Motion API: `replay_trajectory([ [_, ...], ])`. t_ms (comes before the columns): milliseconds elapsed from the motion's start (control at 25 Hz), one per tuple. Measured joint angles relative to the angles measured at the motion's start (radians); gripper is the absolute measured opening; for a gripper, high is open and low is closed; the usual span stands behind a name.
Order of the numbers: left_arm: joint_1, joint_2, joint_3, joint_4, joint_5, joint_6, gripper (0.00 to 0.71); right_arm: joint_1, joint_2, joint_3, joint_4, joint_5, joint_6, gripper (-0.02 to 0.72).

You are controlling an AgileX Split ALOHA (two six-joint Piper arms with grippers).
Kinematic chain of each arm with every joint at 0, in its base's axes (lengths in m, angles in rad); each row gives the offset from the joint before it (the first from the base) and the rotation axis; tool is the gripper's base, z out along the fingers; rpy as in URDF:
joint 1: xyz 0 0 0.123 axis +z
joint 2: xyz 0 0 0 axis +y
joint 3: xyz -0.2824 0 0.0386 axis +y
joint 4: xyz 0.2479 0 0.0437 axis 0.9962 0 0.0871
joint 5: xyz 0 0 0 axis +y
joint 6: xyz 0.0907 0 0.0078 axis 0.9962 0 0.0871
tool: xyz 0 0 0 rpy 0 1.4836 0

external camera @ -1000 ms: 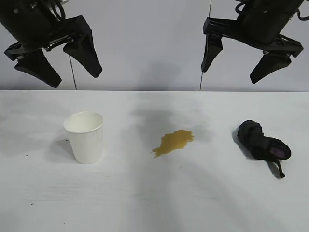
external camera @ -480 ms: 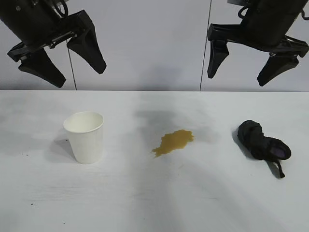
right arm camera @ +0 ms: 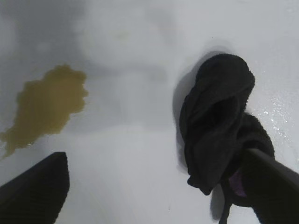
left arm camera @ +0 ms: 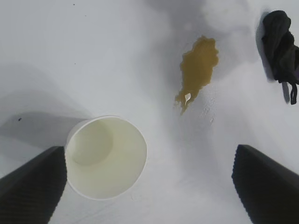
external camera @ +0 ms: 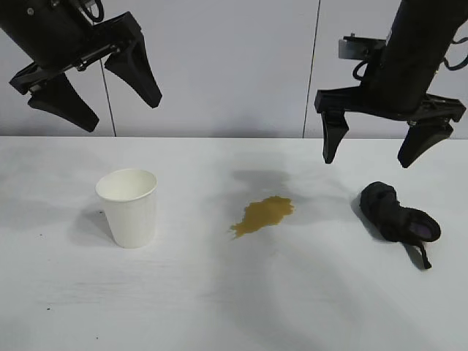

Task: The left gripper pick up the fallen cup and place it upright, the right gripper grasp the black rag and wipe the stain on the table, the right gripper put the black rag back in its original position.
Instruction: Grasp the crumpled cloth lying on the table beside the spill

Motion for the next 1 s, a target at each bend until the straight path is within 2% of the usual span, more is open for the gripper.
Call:
replay_trajectory([
  [240,0.0,0.0,0.0,0.001,-0.003,0.0,0.694,-0.001,0.094,0.0,-0.069,-0.04,0.06,0.664],
  [560,0.0,0.0,0.0,0.005,-0.002,-0.001,0.694,-0.062,0.124,0.0,-0.078,-0.074,0.078,0.593],
  [760,0.0,0.0,0.0,0.007,-0.001,-0.001,0.694,-0.079,0.141,0.0,-0.076,-0.085,0.079,0.48],
  [840,0.0,0.0,0.0,0.007,-0.001,-0.001,0.694,-0.079,0.158,0.0,-0.058,-0.087,0.08,0.447],
  [920,0.0,0.0,0.0,0.007,-0.001,-0.001,0.694,-0.079,0.171,0.0,-0.039,-0.089,0.08,0.351],
  [1000,0.0,0.0,0.0,0.007,0.0,-0.001,0.694,-0.079,0.177,-0.005,-0.03,-0.089,0.08,0.203],
])
